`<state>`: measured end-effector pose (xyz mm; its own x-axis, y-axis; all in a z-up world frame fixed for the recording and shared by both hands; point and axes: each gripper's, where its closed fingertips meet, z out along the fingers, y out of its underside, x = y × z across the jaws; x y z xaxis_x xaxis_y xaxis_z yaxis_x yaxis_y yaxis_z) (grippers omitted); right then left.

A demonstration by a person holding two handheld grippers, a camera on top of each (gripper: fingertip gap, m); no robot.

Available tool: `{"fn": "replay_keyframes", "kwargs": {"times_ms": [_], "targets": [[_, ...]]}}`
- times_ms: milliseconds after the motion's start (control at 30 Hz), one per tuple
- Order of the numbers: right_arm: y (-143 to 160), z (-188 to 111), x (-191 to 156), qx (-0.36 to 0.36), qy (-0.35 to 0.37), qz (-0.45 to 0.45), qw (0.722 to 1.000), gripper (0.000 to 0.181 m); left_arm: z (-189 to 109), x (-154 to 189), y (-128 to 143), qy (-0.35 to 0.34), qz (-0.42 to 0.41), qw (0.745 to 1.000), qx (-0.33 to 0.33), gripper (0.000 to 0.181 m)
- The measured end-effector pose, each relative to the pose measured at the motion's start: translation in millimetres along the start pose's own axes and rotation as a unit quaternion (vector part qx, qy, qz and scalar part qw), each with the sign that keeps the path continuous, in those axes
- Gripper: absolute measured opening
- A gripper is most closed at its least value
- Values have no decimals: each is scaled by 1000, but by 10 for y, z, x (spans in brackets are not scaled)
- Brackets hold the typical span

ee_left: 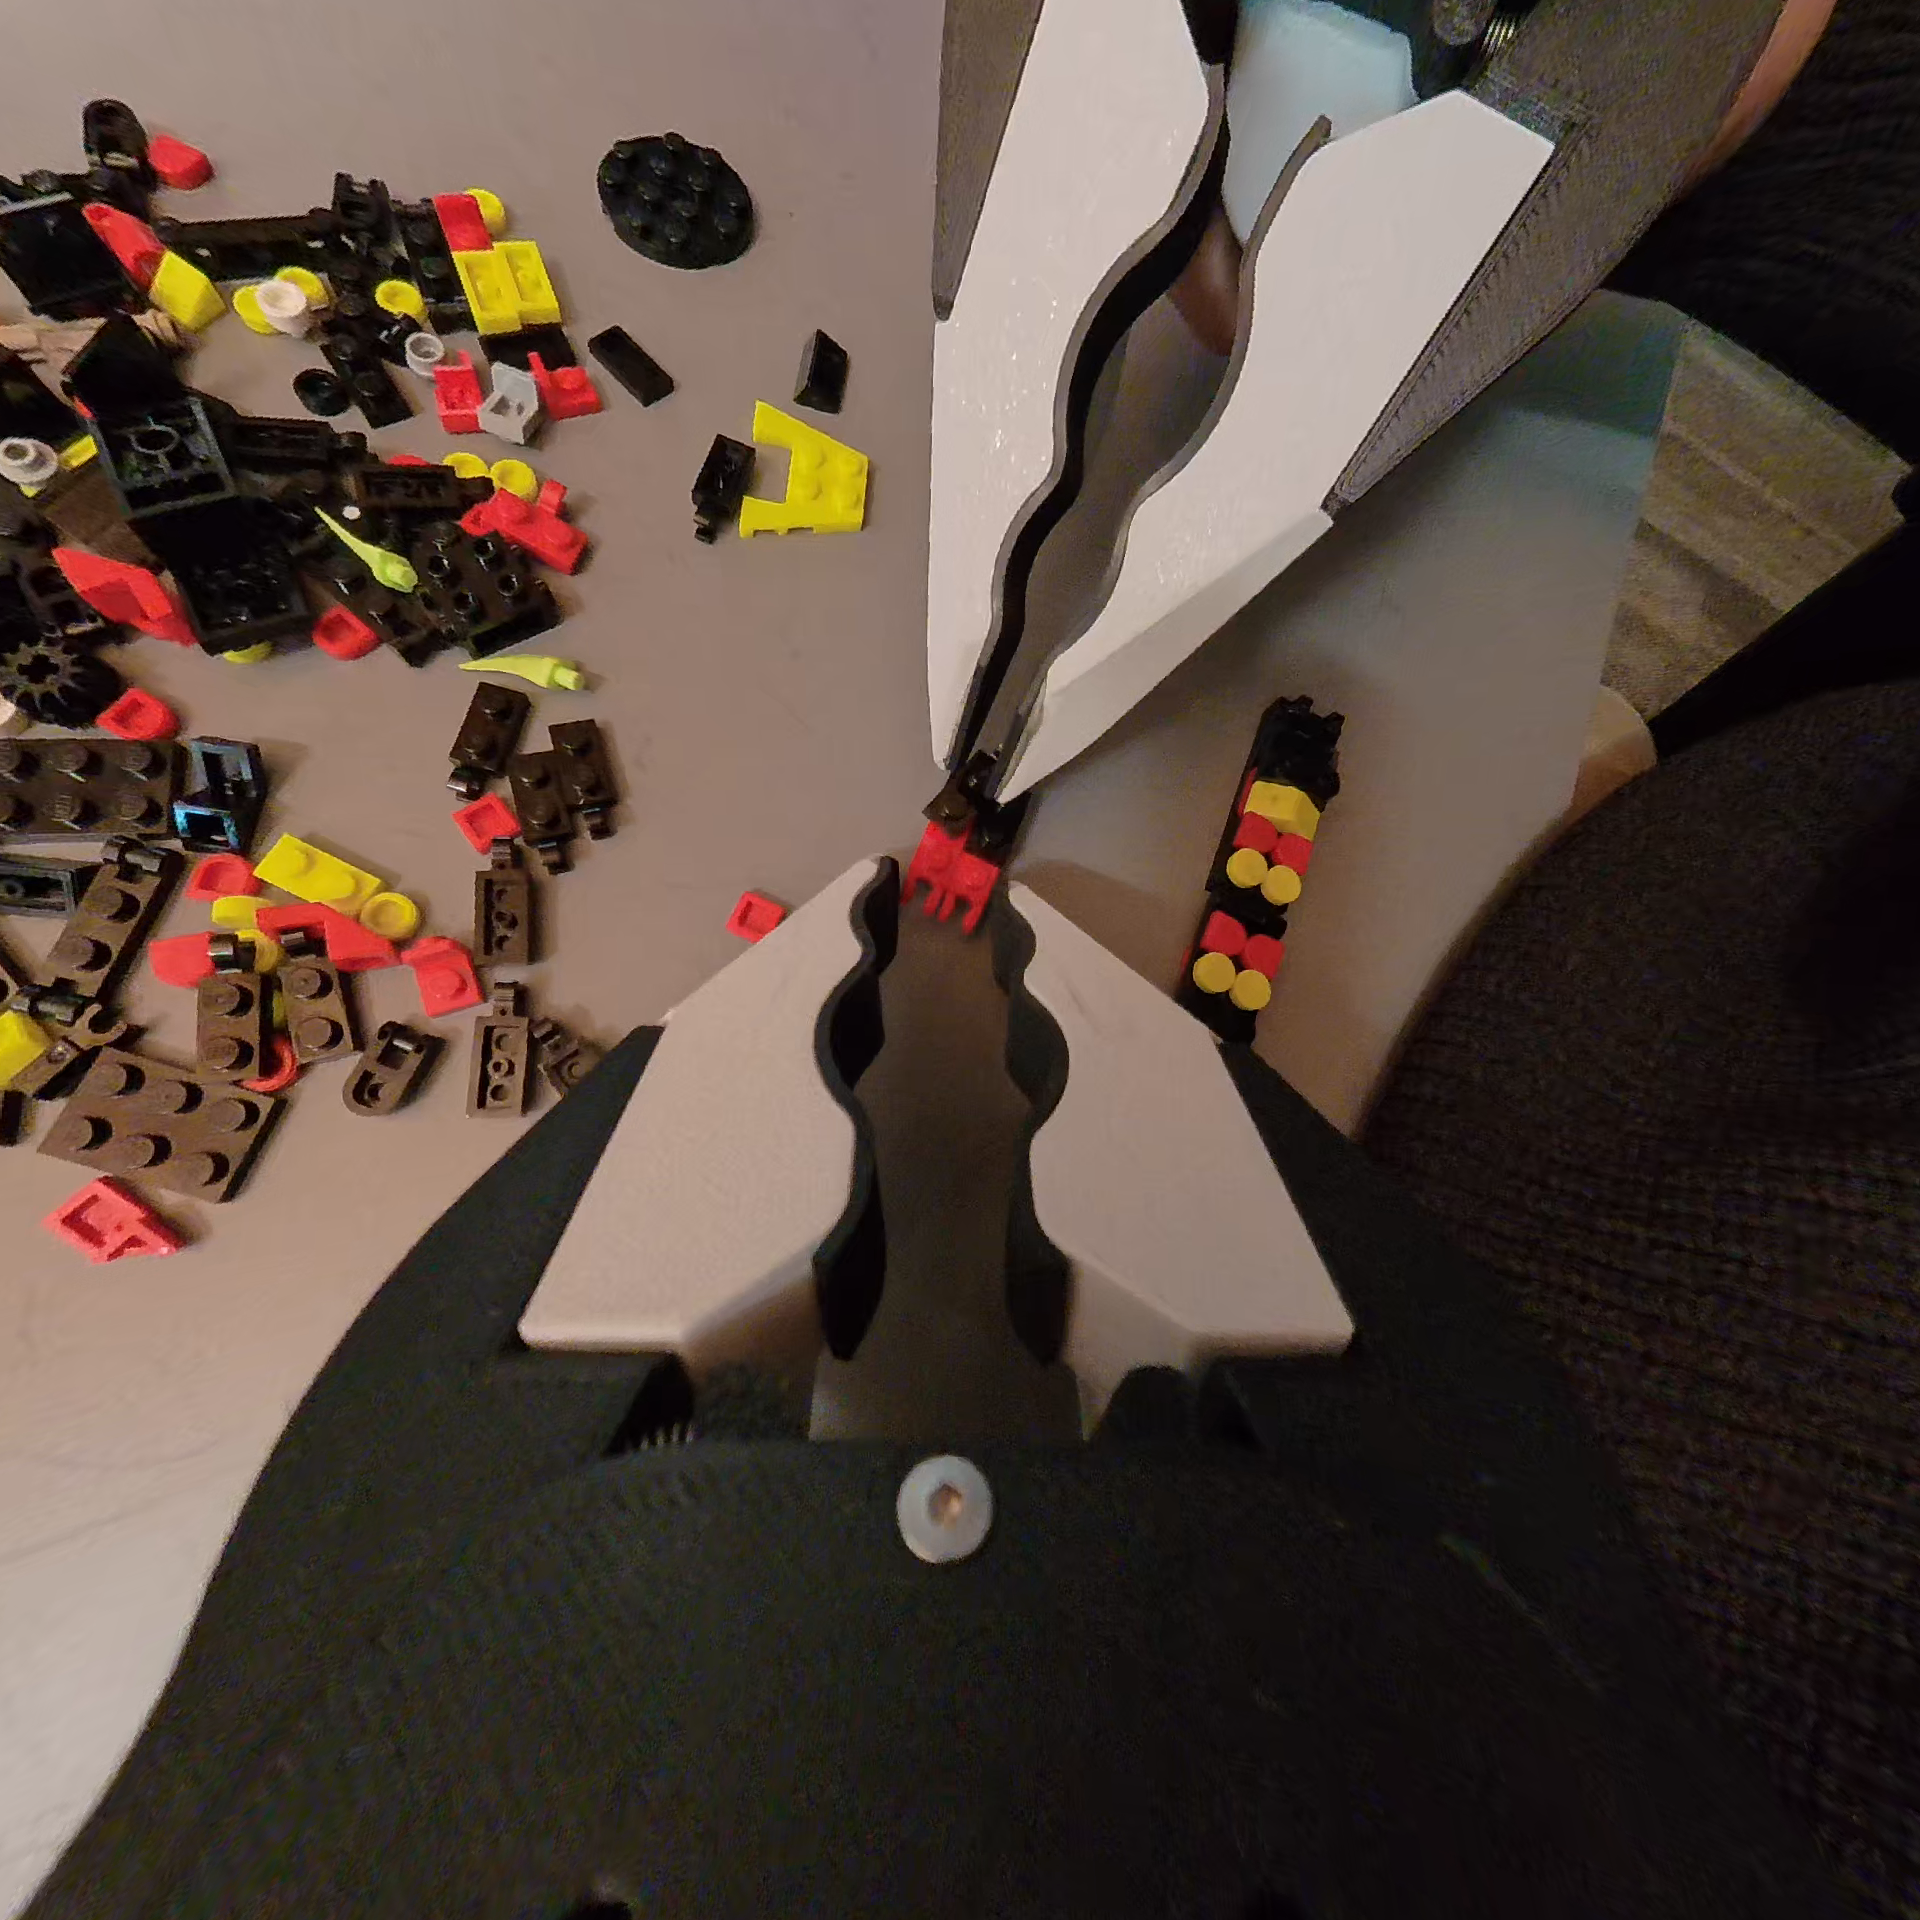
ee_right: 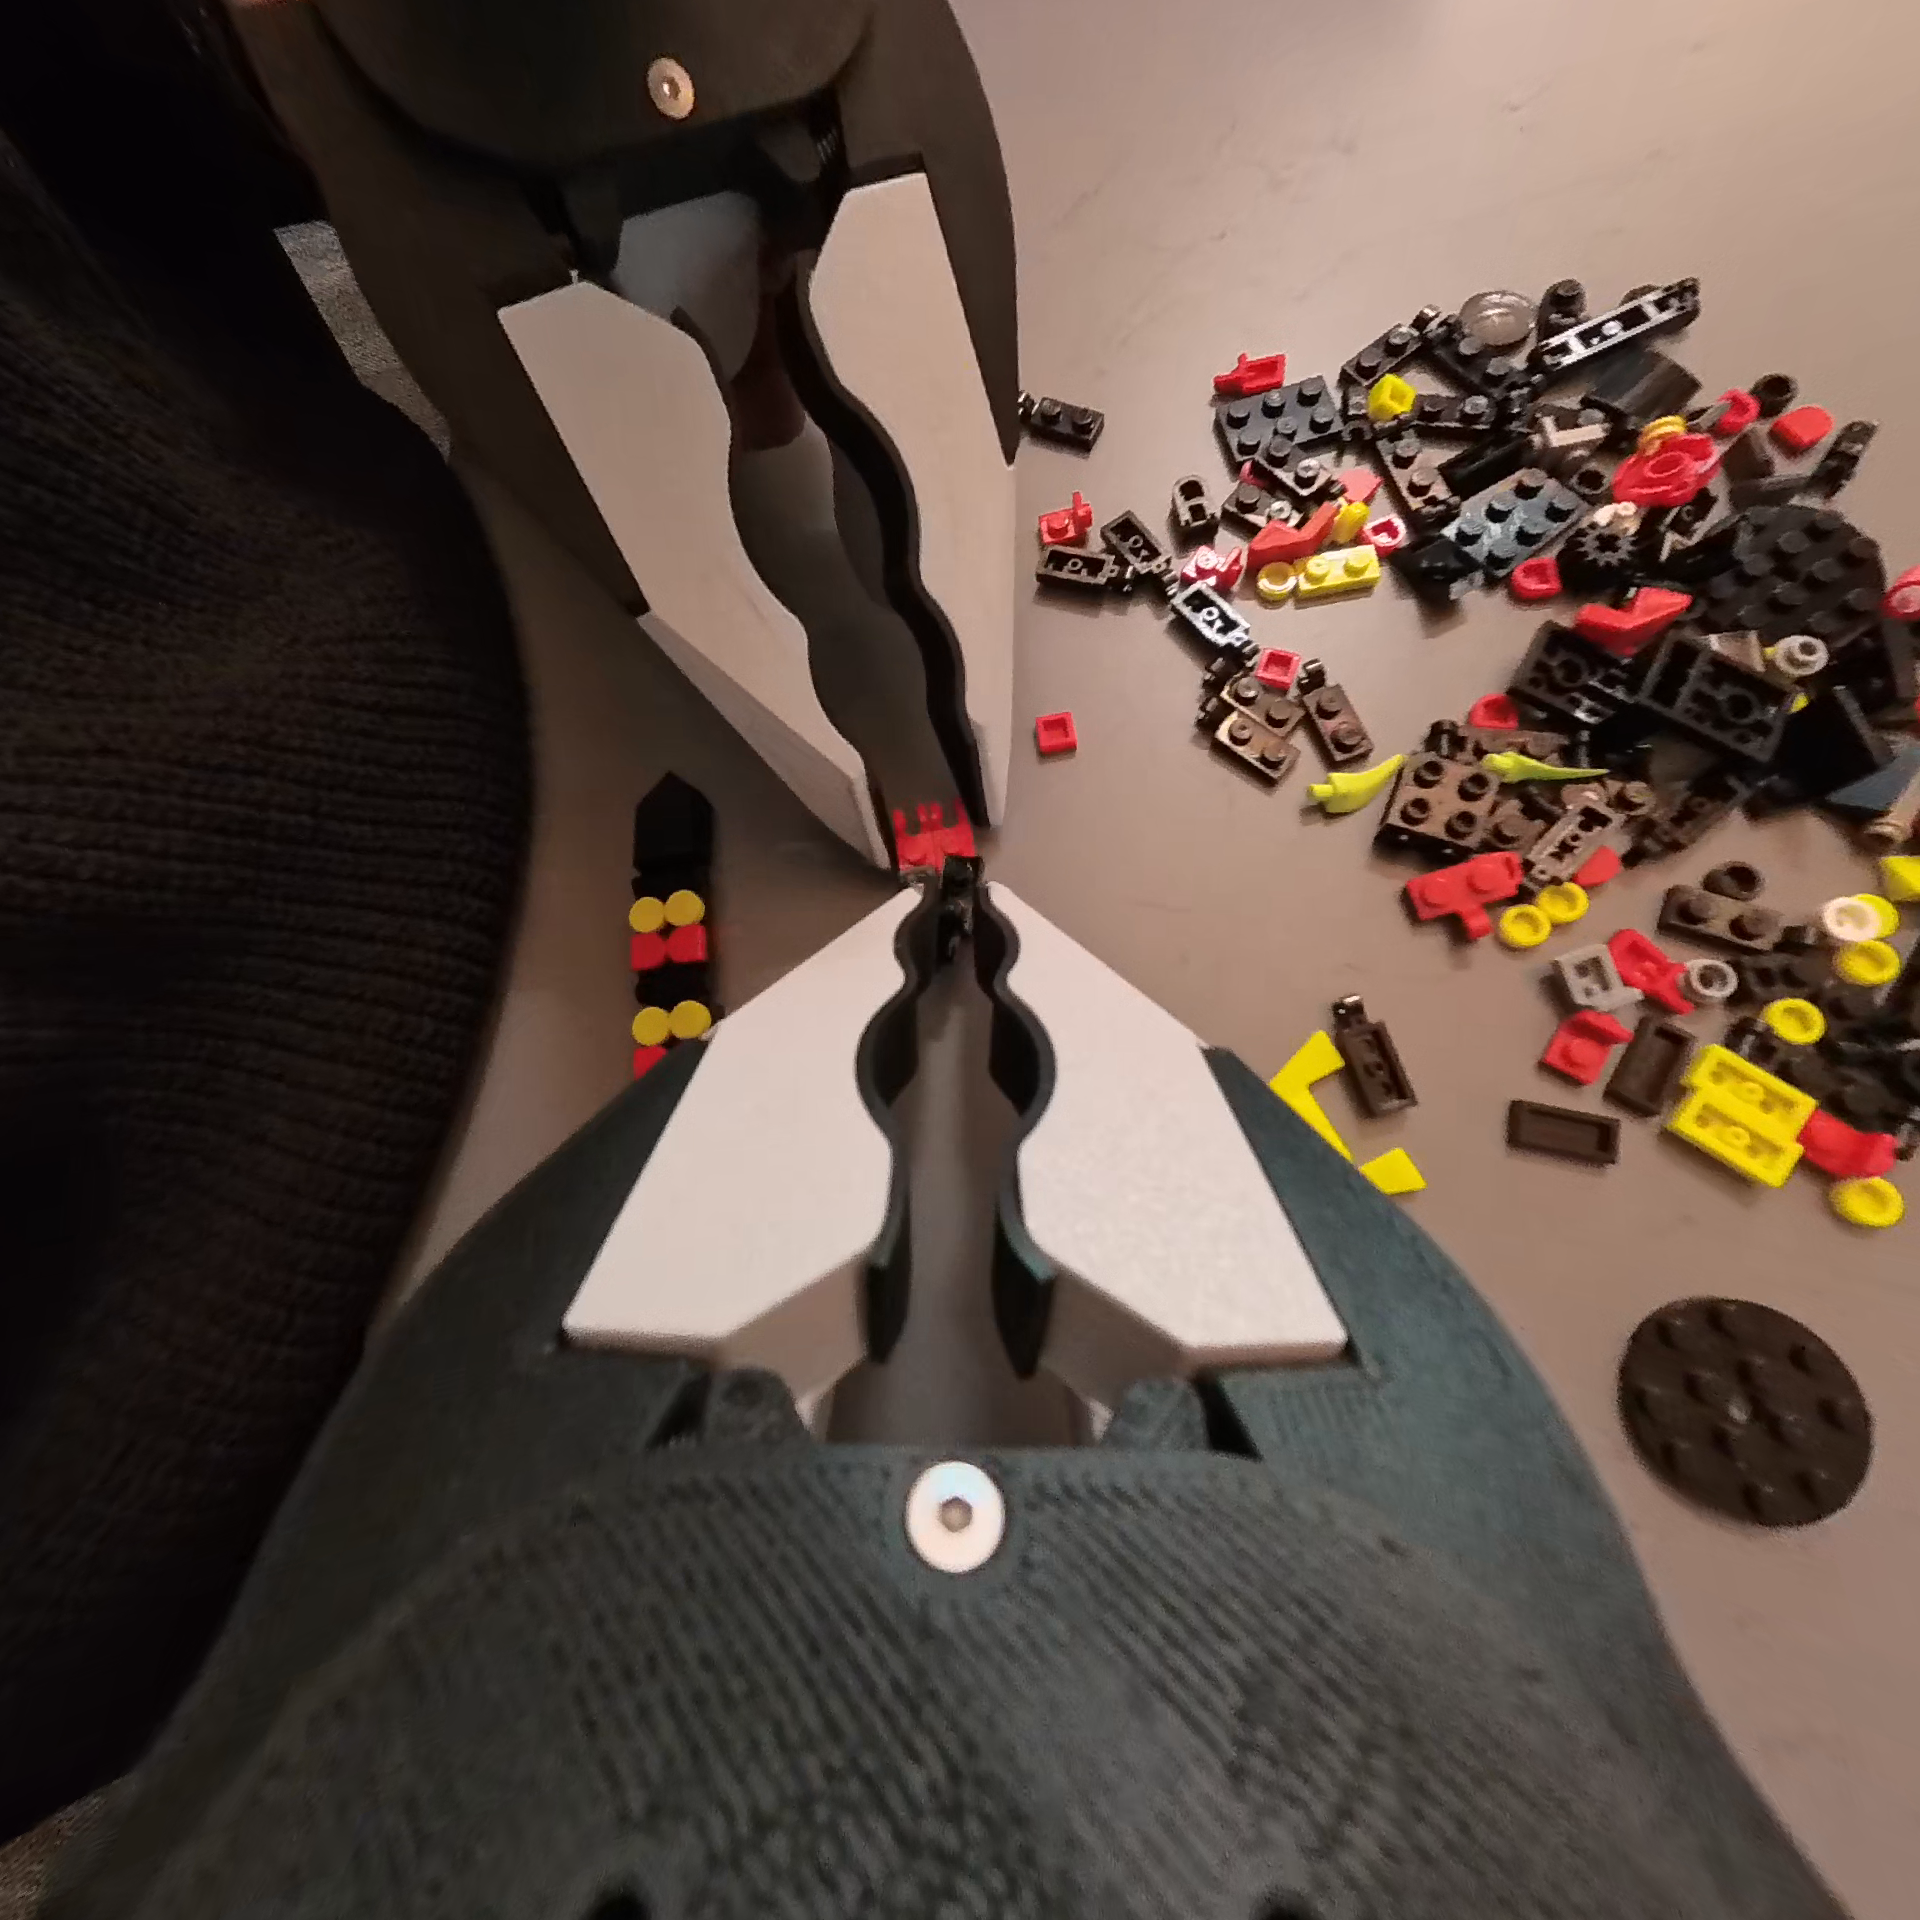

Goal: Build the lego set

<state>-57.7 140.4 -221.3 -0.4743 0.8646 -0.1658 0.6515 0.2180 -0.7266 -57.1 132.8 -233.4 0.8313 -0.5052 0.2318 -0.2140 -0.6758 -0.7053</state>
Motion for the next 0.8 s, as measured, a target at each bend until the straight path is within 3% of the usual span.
{"fn": "replay_keyframes", "kwargs": {"times_ms": [800], "targets": [[-98, -12, -5, 22, 11, -3, 1000, 5, -1, -15, 5, -4, -6, 1000, -2, 16]]}}
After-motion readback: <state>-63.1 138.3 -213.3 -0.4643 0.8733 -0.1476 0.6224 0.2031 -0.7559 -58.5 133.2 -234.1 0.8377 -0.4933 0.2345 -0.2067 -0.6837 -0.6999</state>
